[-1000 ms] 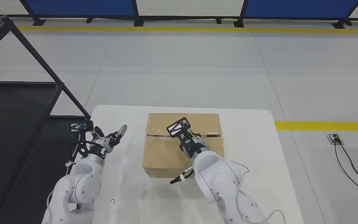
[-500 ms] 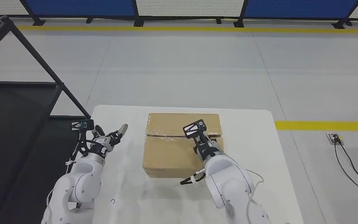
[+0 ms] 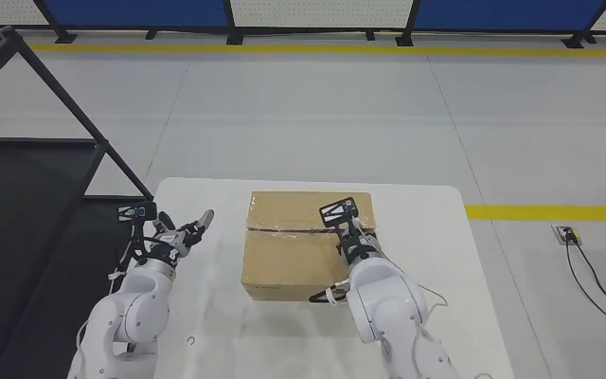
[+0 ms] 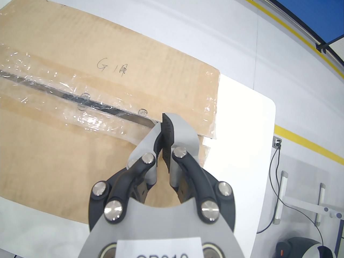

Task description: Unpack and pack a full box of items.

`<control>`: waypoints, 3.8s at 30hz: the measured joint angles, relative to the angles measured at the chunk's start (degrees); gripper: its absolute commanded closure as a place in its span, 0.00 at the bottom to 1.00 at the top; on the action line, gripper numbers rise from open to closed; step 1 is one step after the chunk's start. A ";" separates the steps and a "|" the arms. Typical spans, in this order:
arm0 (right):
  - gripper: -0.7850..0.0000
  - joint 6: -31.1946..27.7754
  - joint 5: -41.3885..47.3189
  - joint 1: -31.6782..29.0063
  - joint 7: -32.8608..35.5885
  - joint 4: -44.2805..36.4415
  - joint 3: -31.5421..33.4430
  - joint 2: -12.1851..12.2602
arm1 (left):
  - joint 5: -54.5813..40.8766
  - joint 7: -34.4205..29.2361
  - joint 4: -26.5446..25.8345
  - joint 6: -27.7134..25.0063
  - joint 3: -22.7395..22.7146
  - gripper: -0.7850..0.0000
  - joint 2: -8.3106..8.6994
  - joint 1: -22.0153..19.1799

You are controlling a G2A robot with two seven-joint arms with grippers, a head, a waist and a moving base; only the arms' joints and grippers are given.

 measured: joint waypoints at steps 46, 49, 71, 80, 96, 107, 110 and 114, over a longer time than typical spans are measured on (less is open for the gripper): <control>1.00 8.23 43.28 16.83 12.20 16.17 10.43 -3.45 | -3.42 2.04 1.61 -0.36 -0.71 0.00 0.78 0.87; 1.00 8.52 46.78 18.81 12.76 19.94 11.14 -3.48 | -3.41 2.02 1.84 -0.43 -0.56 0.00 0.83 0.72; 1.00 10.29 46.24 17.37 16.55 20.99 14.81 -1.06 | -2.97 1.53 2.80 -0.71 0.64 0.00 1.17 -1.32; 1.00 11.57 46.45 15.06 15.40 17.93 18.00 0.11 | -3.21 1.73 3.31 -0.68 0.36 0.00 1.35 -1.56; 1.00 13.15 48.24 13.53 13.17 15.96 18.29 1.27 | -3.41 1.77 3.11 -0.36 0.34 0.00 1.62 -1.29; 1.00 11.93 52.35 18.15 10.00 22.77 11.54 0.53 | -4.03 2.34 2.56 -0.32 -0.68 0.00 1.86 -0.34; 1.00 11.62 53.72 19.56 8.86 25.13 9.47 0.13 | -4.23 2.53 2.48 -0.33 -1.07 0.00 1.94 0.00; 1.00 10.88 56.26 21.70 7.02 28.44 6.39 -0.58 | -4.67 2.78 2.36 -0.45 -1.78 0.00 2.06 0.55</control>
